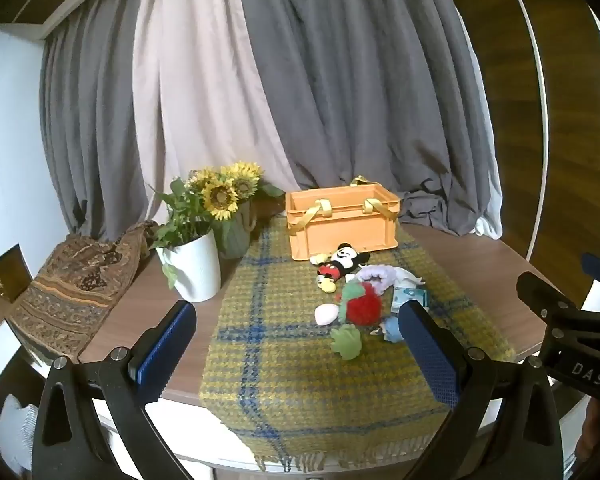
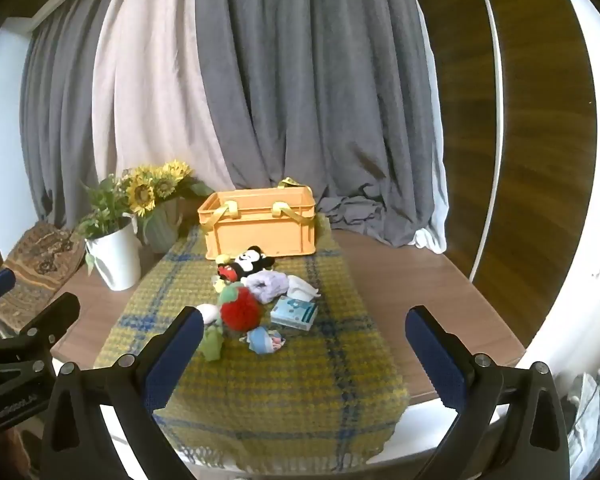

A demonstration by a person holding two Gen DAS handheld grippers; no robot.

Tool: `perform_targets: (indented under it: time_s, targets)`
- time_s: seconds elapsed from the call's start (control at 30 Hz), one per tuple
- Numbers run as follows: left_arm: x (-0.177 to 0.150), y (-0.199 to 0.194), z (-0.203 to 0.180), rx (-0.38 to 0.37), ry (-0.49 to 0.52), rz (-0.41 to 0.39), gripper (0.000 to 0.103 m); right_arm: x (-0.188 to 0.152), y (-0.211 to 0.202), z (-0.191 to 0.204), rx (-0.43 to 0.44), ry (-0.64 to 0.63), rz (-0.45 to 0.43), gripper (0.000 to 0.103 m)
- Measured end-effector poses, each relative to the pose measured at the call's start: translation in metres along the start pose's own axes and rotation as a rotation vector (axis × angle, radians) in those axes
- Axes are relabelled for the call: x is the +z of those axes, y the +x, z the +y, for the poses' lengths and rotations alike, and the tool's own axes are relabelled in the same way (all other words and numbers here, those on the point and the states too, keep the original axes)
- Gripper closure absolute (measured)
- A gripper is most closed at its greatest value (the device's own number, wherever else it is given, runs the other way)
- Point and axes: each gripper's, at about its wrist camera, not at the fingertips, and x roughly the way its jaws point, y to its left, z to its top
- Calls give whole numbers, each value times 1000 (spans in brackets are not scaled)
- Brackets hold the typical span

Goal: Organize soft objects

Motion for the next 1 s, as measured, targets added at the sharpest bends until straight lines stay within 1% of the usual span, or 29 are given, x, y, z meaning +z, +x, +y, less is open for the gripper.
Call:
perform_targets:
  time_s: [0.03, 0.2, 0.33, 0.43, 0.67, 1.0]
  targets:
    - [0, 0, 0, -1, 0, 0, 0, -1, -2, 0, -4, -3, -27, 1]
    - [2, -11, 6, -2, -9, -15, 0, -3, -5, 1, -8, -2, -26, 1]
    - [7, -17, 5, -4, -2, -16, 0, 2, -10, -8, -9, 4, -26, 1]
    - [9, -16, 3, -4, -8, -13, 0, 6, -16, -8, -17, 0, -27, 1]
    - [1, -18, 2, -9, -8, -20, 0, 2, -15, -7, -20, 0, -35, 1]
    - [1, -16, 1, -20, -10, -18, 0, 5, -16, -9, -27, -2, -37, 1]
